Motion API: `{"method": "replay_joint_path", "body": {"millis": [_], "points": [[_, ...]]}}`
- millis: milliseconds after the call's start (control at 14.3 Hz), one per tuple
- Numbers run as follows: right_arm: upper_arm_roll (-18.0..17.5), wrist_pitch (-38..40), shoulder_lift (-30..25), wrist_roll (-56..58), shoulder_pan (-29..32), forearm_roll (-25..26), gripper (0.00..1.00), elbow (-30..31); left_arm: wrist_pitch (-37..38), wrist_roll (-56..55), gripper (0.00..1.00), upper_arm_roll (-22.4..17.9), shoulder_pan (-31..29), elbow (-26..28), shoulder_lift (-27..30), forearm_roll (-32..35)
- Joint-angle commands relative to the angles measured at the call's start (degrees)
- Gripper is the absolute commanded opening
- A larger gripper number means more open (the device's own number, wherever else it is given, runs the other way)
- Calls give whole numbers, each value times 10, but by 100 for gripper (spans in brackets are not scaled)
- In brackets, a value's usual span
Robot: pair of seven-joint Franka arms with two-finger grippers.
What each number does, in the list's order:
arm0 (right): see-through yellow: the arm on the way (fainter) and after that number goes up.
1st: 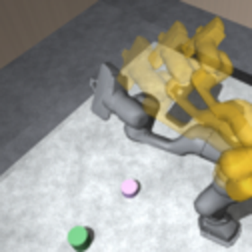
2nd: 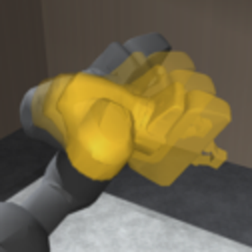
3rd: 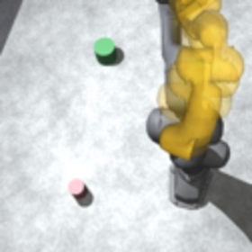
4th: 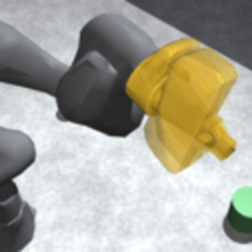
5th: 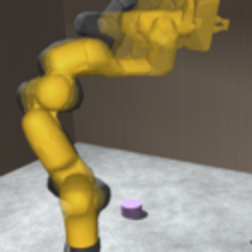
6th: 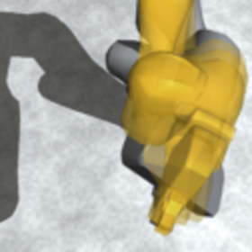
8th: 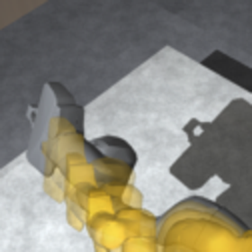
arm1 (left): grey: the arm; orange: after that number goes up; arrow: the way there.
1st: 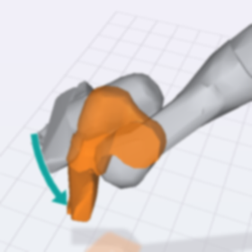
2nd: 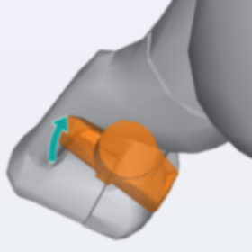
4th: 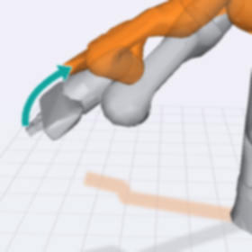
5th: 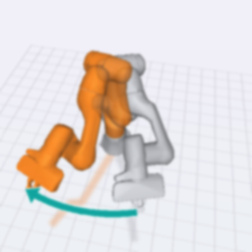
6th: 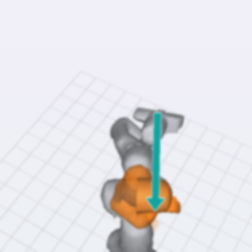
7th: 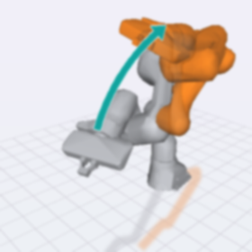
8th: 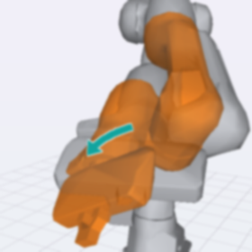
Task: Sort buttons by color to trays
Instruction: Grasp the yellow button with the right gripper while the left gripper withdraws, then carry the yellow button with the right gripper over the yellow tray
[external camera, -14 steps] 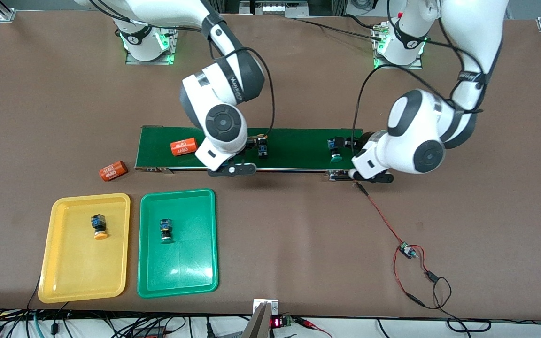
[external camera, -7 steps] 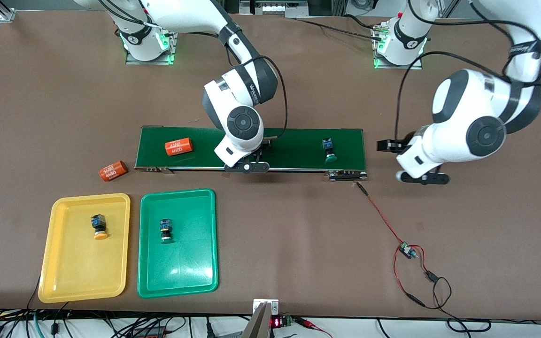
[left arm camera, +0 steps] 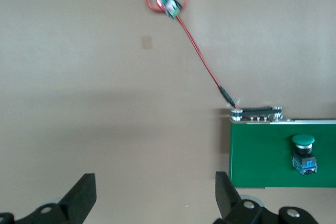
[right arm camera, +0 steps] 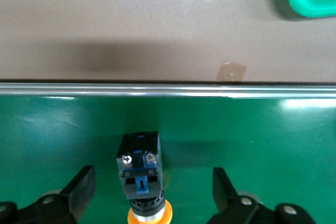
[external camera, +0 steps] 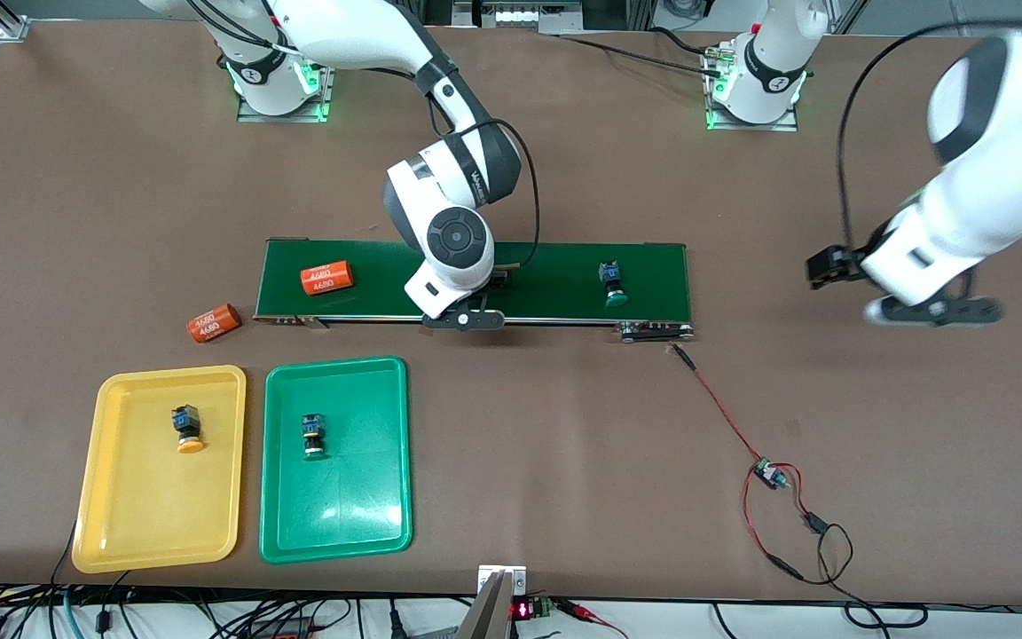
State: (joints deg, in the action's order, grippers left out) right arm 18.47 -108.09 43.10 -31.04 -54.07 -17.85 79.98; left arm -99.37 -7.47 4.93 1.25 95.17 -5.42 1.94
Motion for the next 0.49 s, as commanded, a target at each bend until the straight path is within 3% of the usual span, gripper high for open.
{"method": "replay_joint_path", "body": {"millis": [0, 70, 140, 420], "points": [[0, -10, 7, -6, -4, -14, 83, 5, 1, 15, 100, -7, -5, 12, 25, 10], [0, -10, 7, -5, -4, -17, 71, 5, 1, 15, 100, -9, -5, 15, 31, 11], [0, -10, 7, -6, -4, -22, 46, 5, 4, 17, 100, -20, -5, 15, 42, 10], [1, -13, 5, -7, -1, -48, 12, 4, 16, 27, 100, -30, 5, 23, 59, 0]]}}
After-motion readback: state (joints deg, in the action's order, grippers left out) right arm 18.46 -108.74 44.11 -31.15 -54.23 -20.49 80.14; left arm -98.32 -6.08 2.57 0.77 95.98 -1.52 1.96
